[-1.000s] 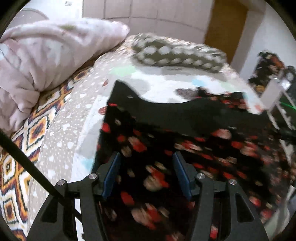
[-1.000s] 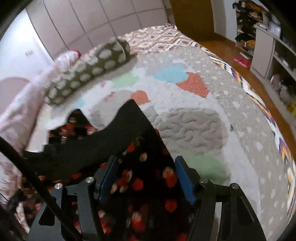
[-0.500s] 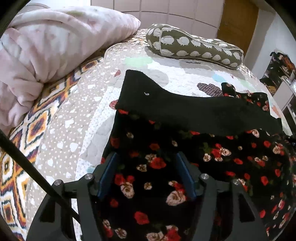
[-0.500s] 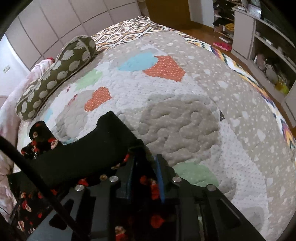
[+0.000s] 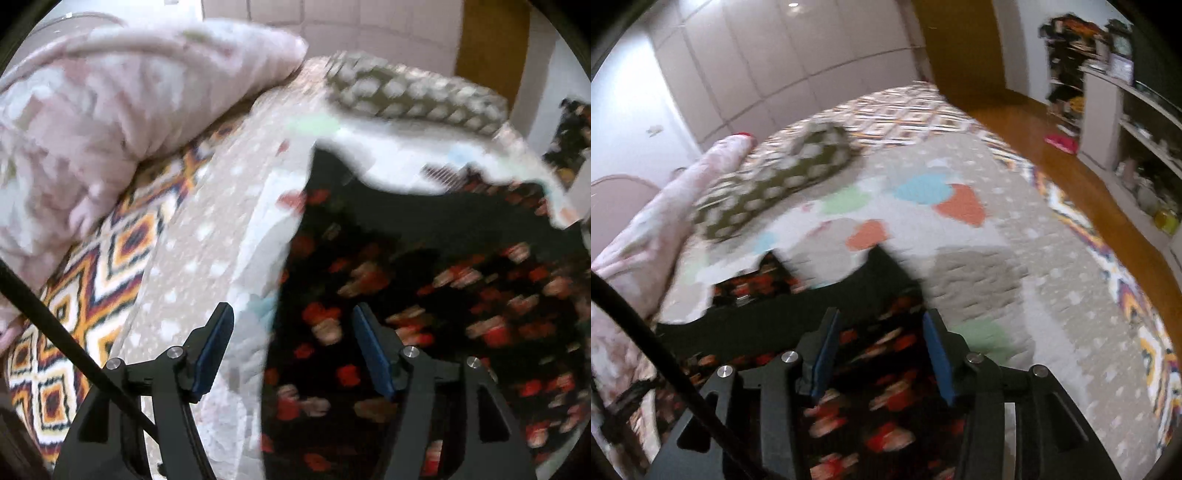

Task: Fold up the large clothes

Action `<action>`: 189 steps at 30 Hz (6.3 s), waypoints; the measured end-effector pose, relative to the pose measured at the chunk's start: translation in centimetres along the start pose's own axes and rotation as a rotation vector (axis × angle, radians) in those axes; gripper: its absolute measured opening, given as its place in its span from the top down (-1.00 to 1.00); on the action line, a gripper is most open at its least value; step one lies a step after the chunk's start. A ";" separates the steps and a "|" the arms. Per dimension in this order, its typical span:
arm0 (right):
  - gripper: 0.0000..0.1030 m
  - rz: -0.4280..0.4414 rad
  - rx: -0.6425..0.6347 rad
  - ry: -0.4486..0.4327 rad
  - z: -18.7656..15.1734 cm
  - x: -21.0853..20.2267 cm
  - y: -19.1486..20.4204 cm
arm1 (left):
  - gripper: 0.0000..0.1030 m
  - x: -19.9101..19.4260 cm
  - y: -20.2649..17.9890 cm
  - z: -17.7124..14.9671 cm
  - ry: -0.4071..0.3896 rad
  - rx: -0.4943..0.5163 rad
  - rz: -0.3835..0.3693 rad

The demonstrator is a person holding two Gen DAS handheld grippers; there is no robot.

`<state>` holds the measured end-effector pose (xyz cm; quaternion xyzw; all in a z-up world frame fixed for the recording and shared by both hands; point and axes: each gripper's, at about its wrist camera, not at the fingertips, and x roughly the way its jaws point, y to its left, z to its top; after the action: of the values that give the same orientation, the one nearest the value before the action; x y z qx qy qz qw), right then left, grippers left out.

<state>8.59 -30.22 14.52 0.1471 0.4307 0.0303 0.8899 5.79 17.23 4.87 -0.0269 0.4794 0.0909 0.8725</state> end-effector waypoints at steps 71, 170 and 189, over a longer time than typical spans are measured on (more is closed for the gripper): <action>-0.28 -0.021 -1.122 -0.116 -28.7 3.6 33.1 | -0.89 7.8 2.8 5.7 0.226 -0.180 -0.782; 0.77 -0.013 -0.025 0.081 -7.3 0.3 -6.6 | -0.46 -15.4 -25.8 -8.1 -0.185 0.411 -0.325; -0.23 0.027 -0.015 -0.044 -4.5 -7.6 -5.8 | -0.46 -17.8 -23.4 -9.0 -0.218 0.390 -0.264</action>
<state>-0.09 -36.13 16.02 0.1467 0.4086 0.0425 0.8998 -6.72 -9.29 14.09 0.0894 0.3833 -0.1157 0.9120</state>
